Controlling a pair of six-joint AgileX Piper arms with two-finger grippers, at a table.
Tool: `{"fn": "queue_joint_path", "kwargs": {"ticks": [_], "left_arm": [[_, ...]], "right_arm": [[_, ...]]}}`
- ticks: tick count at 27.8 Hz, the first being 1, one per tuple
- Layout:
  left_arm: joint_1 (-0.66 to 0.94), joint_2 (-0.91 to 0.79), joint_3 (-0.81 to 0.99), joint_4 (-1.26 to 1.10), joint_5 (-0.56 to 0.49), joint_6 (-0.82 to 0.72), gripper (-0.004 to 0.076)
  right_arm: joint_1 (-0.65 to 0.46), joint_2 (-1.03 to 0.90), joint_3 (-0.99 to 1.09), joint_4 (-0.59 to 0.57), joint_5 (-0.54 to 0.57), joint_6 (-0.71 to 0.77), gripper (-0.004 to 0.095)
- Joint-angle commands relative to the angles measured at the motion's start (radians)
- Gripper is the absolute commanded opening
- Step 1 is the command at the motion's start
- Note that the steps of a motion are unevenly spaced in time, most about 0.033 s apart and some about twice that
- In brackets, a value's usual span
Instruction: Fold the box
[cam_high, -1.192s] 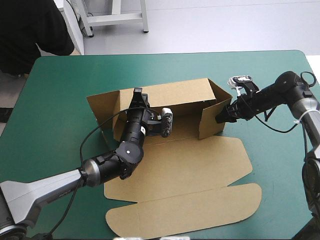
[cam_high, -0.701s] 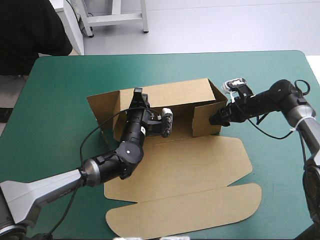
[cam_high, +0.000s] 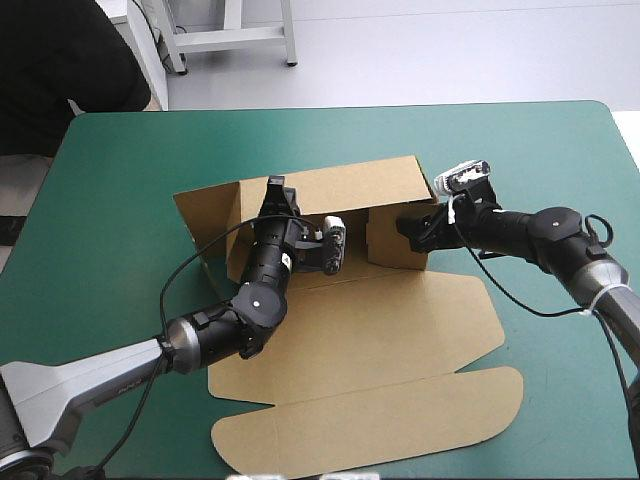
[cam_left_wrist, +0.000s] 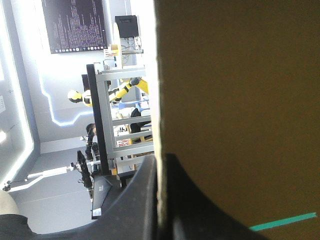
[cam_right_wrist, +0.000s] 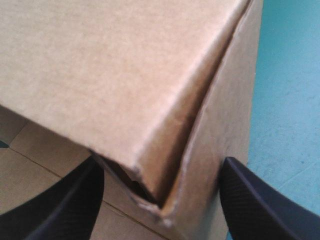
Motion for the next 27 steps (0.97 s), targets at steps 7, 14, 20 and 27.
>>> {"fn": "queue_joint_path", "kwargs": {"ticks": [7, 14, 20, 27], "left_arm": [[-0.005, -0.04, -0.022, 0.094, 0.016, -0.029, -0.001], [-0.005, -0.04, -0.022, 0.094, 0.016, -0.029, -0.001], [-0.005, -0.04, -0.022, 0.094, 0.016, -0.029, -0.0009], [-0.005, -0.04, -0.022, 0.094, 0.005, -0.039, 0.0314]], "right_arm": [[-0.002, -0.041, 0.004, 0.09, -0.02, -0.071, 0.0274], [-0.002, -0.032, 0.006, 0.176, 0.008, -0.21, -0.0014], [-0.002, -0.012, 0.006, 0.21, 0.008, -0.232, -0.0015], [-0.002, -0.001, 0.006, 0.207, 0.003, -0.232, -0.0014]]}}
